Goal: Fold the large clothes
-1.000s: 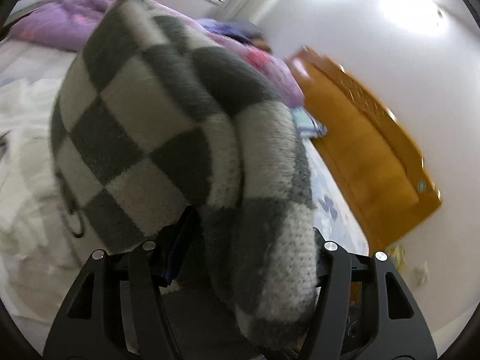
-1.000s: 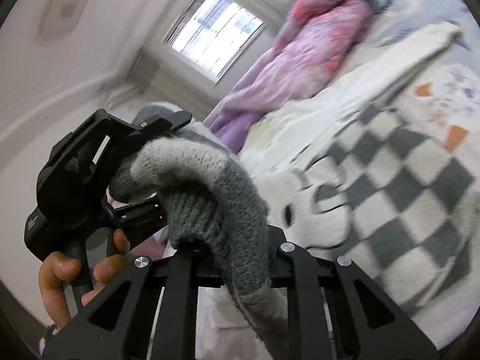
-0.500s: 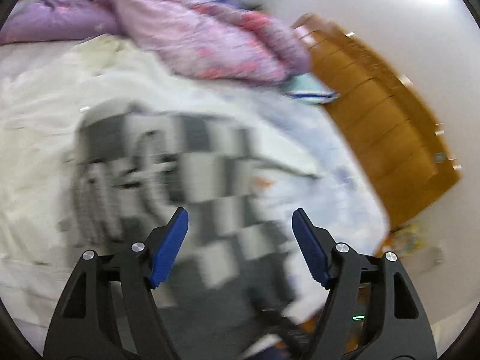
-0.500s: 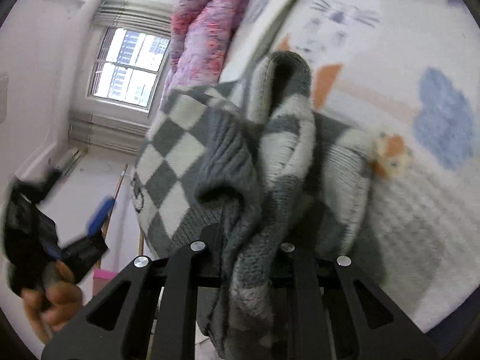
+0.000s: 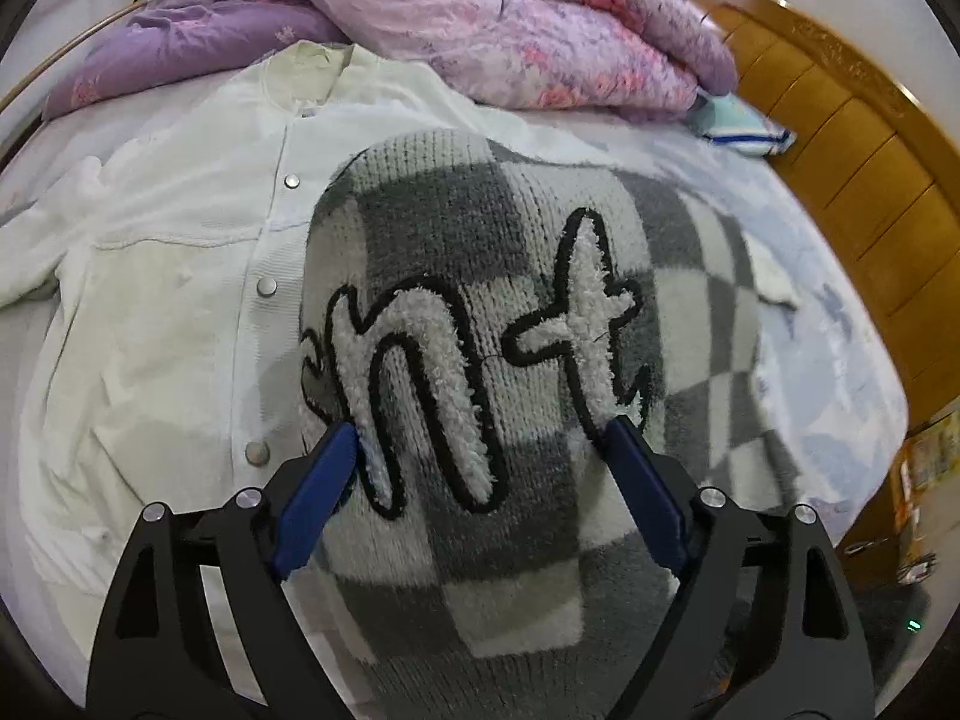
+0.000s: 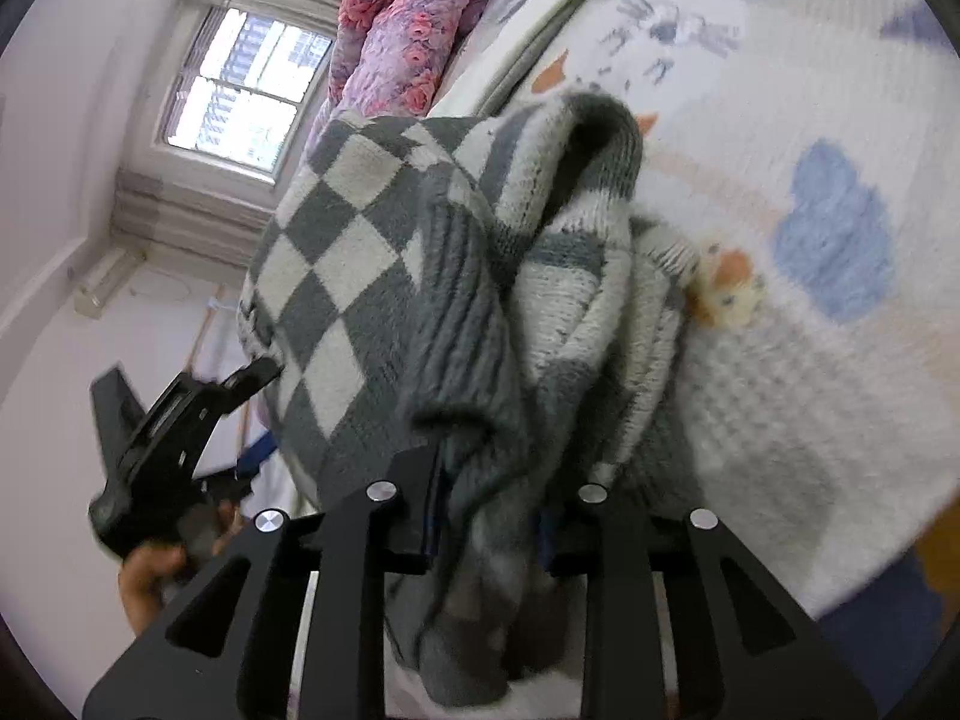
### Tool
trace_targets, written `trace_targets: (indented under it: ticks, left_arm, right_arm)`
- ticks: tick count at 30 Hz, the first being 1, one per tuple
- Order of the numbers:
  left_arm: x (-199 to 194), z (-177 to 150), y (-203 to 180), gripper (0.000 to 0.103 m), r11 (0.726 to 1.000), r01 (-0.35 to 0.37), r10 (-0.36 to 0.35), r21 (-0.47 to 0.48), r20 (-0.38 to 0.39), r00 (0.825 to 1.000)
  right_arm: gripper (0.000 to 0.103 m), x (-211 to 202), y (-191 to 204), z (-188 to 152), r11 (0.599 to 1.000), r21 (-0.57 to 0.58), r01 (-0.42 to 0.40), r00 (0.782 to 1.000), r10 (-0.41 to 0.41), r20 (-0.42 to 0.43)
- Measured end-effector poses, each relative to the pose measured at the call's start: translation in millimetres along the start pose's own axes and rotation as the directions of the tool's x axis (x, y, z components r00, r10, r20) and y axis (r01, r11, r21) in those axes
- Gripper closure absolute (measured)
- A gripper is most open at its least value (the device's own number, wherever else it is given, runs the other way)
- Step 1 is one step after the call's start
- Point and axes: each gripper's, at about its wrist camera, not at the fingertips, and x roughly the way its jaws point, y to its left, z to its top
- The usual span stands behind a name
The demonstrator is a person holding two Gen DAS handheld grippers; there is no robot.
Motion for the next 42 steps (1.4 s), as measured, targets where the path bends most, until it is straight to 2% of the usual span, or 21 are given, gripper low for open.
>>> trace_targets:
  ticks: [3, 6, 7, 10, 14, 17, 20, 23, 25, 27, 30, 34, 36, 37, 40, 42]
  left_arm:
    - [12, 9, -1, 0.016, 1.0, -0.016, 0.017, 0.012, -0.027, 0.999]
    - [15, 11, -4, 0.015, 0.999, -0.027, 0.029, 0.035, -0.041, 0.999]
    - [16, 12, -4, 0.015, 0.999, -0.027, 0.029, 0.041, -0.046, 0.999]
    - [5, 14, -2, 0.017, 1.0, 0.0, 0.001, 0.023, -0.054, 0.999]
    - [-20, 19, -7, 0.024, 0.995, 0.089, -0.089, 0.041, -0.008, 0.996]
    - [-29, 30, -23, 0.024, 0.987, 0.129, -0.131, 0.098, 0.013, 0.991]
    - [-9, 43, -40, 0.023, 0.979, 0.115, -0.108, 0.167, -0.049, 0.993]
    - [23, 52, -47, 0.022, 0.977, 0.063, -0.04, 0.203, -0.118, 0.992]
    - [40, 57, -46, 0.02, 0.981, 0.065, -0.035, 0.184, -0.162, 0.986]
    - [54, 63, -45, 0.018, 0.983, 0.07, -0.036, 0.168, -0.197, 0.98]
    - [71, 70, -43, 0.015, 0.987, 0.07, -0.037, 0.142, -0.225, 0.974]
    - [77, 71, -43, 0.012, 0.988, 0.068, -0.034, 0.14, -0.227, 0.973]
    - [64, 65, -46, 0.012, 0.981, 0.068, -0.031, 0.179, -0.198, 0.98]
    - [56, 62, -47, 0.012, 0.979, 0.073, -0.039, 0.189, -0.179, 0.983]
    - [10, 36, -36, 0.012, 0.974, 0.115, -0.099, 0.197, -0.087, 0.991]
    - [-15, 16, -21, 0.012, 0.978, 0.117, -0.113, 0.171, -0.033, 0.993]
  right_arm:
    - [0.079, -20, 9, -4, 0.996, -0.069, 0.052, 0.998, -0.05, 0.022]
    - [0.079, -48, 19, -13, 0.985, -0.138, 0.103, 0.992, -0.093, 0.082]
    - [0.079, -58, 27, -12, 0.979, -0.169, 0.118, 0.988, -0.099, 0.115]
    - [0.079, -59, 44, -10, 0.966, -0.235, 0.104, 0.991, -0.079, 0.112]
    - [0.079, -30, 63, 11, 0.943, -0.32, 0.094, 0.994, -0.069, 0.09]
    - [0.079, 7, 62, 25, 0.927, -0.343, 0.152, 0.988, -0.144, 0.049]
    - [0.08, 32, 51, 33, 0.913, -0.341, 0.223, 0.972, -0.232, 0.015]
    - [0.087, 47, 36, 38, 0.902, -0.346, 0.257, 0.96, -0.279, -0.013]
    - [0.094, 52, 24, 41, 0.904, -0.336, 0.266, 0.956, -0.292, -0.03]
    - [0.102, 58, 7, 47, 0.92, -0.3, 0.251, 0.959, -0.279, -0.054]
    - [0.103, 61, -8, 55, 0.948, -0.242, 0.207, 0.969, -0.233, -0.085]
    - [0.103, 63, -2, 55, 0.934, -0.267, 0.239, 0.961, -0.266, -0.071]
    - [0.103, 56, -3, 54, 0.949, -0.236, 0.207, 0.97, -0.231, -0.076]
    - [0.103, 50, -7, 54, 0.964, -0.206, 0.167, 0.979, -0.187, -0.08]
    - [0.098, 27, -12, 44, 0.983, -0.143, 0.112, 0.99, -0.122, -0.065]
    - [0.09, 13, -13, 37, 0.99, -0.115, 0.076, 0.996, -0.082, -0.044]
